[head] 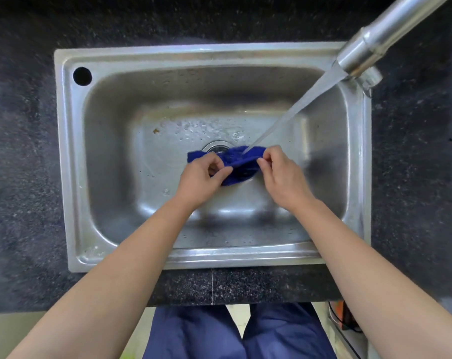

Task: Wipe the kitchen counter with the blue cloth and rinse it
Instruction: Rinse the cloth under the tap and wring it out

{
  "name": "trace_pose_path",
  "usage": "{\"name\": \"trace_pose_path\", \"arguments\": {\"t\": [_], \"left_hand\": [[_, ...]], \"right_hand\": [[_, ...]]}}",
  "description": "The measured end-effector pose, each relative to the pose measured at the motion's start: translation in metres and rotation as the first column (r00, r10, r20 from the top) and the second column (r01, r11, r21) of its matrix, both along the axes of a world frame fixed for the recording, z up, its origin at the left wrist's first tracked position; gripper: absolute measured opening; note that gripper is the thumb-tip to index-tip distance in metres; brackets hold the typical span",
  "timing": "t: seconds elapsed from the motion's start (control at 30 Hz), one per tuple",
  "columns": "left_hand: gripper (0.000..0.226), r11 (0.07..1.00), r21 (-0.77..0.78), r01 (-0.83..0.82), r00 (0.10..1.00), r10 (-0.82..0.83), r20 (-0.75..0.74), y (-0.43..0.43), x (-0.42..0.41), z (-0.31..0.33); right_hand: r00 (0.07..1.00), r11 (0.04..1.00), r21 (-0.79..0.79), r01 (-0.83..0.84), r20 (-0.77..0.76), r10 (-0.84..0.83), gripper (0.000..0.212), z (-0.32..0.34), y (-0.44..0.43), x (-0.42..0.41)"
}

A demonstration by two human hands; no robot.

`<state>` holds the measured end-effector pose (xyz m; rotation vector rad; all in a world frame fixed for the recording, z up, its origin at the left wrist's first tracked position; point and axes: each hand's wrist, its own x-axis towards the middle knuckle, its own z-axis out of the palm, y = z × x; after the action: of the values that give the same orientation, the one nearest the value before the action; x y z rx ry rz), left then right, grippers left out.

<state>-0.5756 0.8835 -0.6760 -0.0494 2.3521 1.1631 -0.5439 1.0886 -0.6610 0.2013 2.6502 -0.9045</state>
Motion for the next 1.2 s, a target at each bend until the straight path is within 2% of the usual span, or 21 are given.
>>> {"name": "trace_pose_path", "arguments": {"t": [0.07, 0.17, 0.27, 0.33, 0.37, 0.47, 0.53, 0.6, 0.63, 0.73, 0.8, 0.9, 1.0, 1.07, 1.1, 1.2], "left_hand": [[0.018, 0.998, -0.048, 0.043, 0.994, -0.048, -0.102, -0.001, -0.013, 0.01], [0.016, 0.961, -0.224, 0.163, 0.948, -0.215, -0.233, -0.014, -0.03, 0.018], [0.018, 0.91, -0.269, 0.316, 0.926, -0.357, -0.122, -0.02, -0.037, 0.023], [0.021, 0.885, -0.269, 0.381, 0.91, -0.41, -0.058, -0.02, -0.041, 0.028], [0.022, 0.892, -0.26, 0.371, 0.916, -0.398, -0.058, -0.019, -0.045, 0.032], [0.02, 0.962, -0.196, 0.192, 0.962, -0.224, -0.159, -0.013, -0.062, 0.055], [0.019, 0.996, -0.077, 0.05, 0.971, -0.067, -0.231, -0.007, -0.077, 0.076], [0.019, 0.997, 0.064, -0.047, 0.96, 0.063, -0.272, -0.001, -0.09, 0.099], [0.019, 0.995, 0.084, -0.049, 0.943, 0.073, -0.324, 0.001, -0.096, 0.111], [0.018, 1.0, 0.02, 0.015, 0.846, -0.002, -0.533, 0.003, -0.1, 0.141], [0.013, 0.999, -0.002, 0.047, 0.817, -0.039, -0.576, 0.001, -0.092, 0.151], [0.009, 0.978, -0.153, 0.144, 0.833, -0.203, -0.515, -0.01, -0.066, 0.132], [0.013, 0.909, -0.312, 0.276, 0.899, -0.359, -0.252, -0.027, -0.03, 0.091], [0.015, 0.852, -0.382, 0.357, 0.908, -0.413, -0.073, -0.035, -0.001, 0.07], [0.015, 0.824, -0.408, 0.393, 0.902, -0.433, -0.005, -0.038, 0.012, 0.063], [0.013, 0.716, -0.547, 0.434, 0.878, -0.473, 0.077, -0.041, 0.032, 0.057]], "right_hand": [[1.0, 1.0, -0.018, -0.001, 0.03, 0.002, 0.02, 0.012, 0.004, -0.007], [0.986, 0.996, 0.02, -0.09, 0.14, 0.086, 0.031, 0.026, 0.017, -0.022], [0.93, 0.955, 0.066, -0.289, 0.257, 0.263, 0.043, 0.042, 0.028, -0.038], [0.892, 0.915, 0.12, -0.385, 0.302, 0.336, 0.039, 0.05, 0.032, -0.045], [0.904, 0.912, 0.163, -0.375, 0.281, 0.322, 0.033, 0.053, 0.034, -0.049], [0.996, 0.982, 0.17, -0.08, 0.048, 0.072, 0.021, 0.065, 0.037, -0.057], [0.989, 0.994, 0.063, 0.087, -0.129, -0.078, 0.02, 0.078, 0.037, -0.062], [0.954, 0.988, -0.013, 0.154, -0.258, -0.152, 0.02, 0.094, 0.035, -0.068], [0.934, 0.984, -0.033, 0.174, -0.311, -0.175, 0.02, 0.104, 0.033, -0.069], [0.843, 0.967, -0.129, 0.219, -0.473, -0.254, 0.005, 0.128, 0.03, -0.066], [0.795, 0.958, -0.173, 0.23, -0.534, -0.287, 0.016, 0.132, 0.031, -0.055], [0.894, 0.962, -0.128, 0.242, -0.357, -0.273, 0.018, 0.111, 0.027, -0.029], [0.996, 0.997, 0.0, 0.082, -0.04, -0.082, 0.026, 0.077, 0.021, 0.004], [0.975, 0.996, 0.048, -0.079, 0.211, 0.067, 0.025, 0.065, 0.016, 0.027], [0.951, 0.99, 0.06, -0.13, 0.29, 0.108, 0.023, 0.061, 0.014, 0.036], [0.947, 0.989, 0.112, -0.101, 0.317, 0.061, 0.021, 0.063, 0.013, 0.047]]}}
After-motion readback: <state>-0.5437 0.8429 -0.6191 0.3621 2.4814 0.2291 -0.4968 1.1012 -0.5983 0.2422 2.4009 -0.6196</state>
